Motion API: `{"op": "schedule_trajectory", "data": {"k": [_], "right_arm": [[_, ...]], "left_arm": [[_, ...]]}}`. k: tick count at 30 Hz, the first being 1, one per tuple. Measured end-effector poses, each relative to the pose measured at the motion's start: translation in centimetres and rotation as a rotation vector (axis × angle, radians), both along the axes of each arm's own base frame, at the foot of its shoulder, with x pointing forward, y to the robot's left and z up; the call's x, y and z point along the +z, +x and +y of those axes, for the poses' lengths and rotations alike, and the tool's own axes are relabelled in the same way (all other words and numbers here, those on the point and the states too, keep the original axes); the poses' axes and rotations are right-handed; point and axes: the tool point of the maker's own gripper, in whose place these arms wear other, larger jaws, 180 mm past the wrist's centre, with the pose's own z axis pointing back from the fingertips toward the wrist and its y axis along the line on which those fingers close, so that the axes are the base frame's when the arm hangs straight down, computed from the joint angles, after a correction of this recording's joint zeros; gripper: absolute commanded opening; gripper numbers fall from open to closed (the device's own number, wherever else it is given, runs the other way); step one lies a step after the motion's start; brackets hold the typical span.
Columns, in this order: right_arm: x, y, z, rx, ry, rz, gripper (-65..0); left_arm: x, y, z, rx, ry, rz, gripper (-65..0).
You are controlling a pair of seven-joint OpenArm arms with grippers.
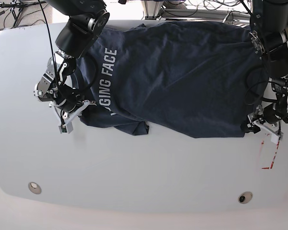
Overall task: Fold the T-shirt properly
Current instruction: 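Regrasp the shirt edge with the left gripper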
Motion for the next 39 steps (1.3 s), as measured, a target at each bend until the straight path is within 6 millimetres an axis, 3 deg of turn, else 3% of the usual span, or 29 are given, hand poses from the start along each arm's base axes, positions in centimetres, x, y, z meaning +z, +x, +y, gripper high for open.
{"op": "schedule_trajectory", "data": {"k": [14,17,23,25,32,39], "right_arm": [[-0.5,-0.6,0.0,-0.001,0.001,0.014,-61.5],[-0.5,-0.6,0.0,-0.001,0.001,0.014,-61.5],[-0.6,-0.7,0.0,-0.001,0.001,0.015,-61.5],[-0.6,-0.6,0.1,0.0,0.004,0.015,-61.5],[-0.3,-0.6,-0.1,-0.002,-0.006,0.007,-61.5],[2.3,-0.3,-1.3,-0.011,-0.071,-0.042,-61.5]], "left_arm": [[-0.9,0.3,-3.3,-0.083,-0.014,0.029,-24.7],[-1.0,0.4,-4.4,-0.098,-0.036,0.028,-27.8],[-1.5,0.4,-5.9,-0.116,-0.051,0.035,-58.6],[-1.9,0.2,-6.3,-0.124,-0.053,0.051,-64.9],[-2.1,0.1,-6.8,-0.128,-0.061,0.053,-64.4],[-0.9,-0.1,-6.9,-0.182,0.025,0.018,-64.4]]}}
